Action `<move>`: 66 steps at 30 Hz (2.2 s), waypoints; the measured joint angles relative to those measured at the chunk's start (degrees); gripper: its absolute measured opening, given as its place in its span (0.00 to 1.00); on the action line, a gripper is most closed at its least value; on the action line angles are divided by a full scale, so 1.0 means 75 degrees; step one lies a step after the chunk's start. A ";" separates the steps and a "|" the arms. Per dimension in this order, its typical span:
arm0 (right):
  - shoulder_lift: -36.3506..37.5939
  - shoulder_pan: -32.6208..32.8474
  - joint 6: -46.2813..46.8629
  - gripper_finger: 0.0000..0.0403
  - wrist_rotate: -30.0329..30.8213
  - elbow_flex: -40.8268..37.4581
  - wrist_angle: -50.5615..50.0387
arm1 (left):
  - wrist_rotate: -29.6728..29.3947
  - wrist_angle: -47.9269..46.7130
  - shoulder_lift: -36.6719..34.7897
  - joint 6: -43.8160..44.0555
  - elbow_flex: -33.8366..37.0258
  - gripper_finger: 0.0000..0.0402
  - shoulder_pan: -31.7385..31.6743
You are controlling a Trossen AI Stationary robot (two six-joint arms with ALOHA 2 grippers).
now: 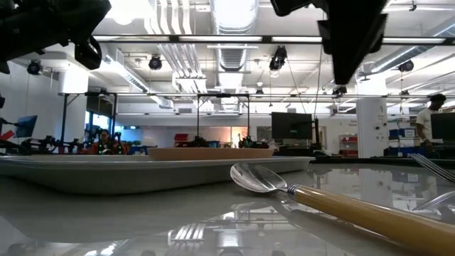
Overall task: Pick and place plate/cup/fork/spoon on tray
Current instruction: Put the pink fork on the gray serving tray to the left of the orange plate
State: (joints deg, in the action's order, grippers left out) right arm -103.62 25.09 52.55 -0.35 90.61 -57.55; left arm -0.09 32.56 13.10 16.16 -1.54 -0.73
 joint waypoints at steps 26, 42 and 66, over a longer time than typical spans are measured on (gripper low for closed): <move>0.1644 0.0164 0.2130 0.43 -0.0216 -0.2668 -0.0197 | 0.0002 -0.0005 0.0020 0.0000 0.0000 0.00 -0.0001; 0.1019 0.0153 0.0557 0.43 -0.1416 -0.3069 -0.0106 | -0.0015 -0.0005 0.0019 -0.0003 0.0000 0.00 -0.0003; -0.0153 0.0135 0.0662 0.42 -0.1874 -0.2900 -0.0086 | -0.0034 -0.0007 0.0050 -0.0006 0.0000 0.00 -0.0001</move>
State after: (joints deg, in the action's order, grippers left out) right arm -104.76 26.11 57.52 -14.40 68.86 -58.19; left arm -0.35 32.51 13.47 16.12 -1.54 -0.74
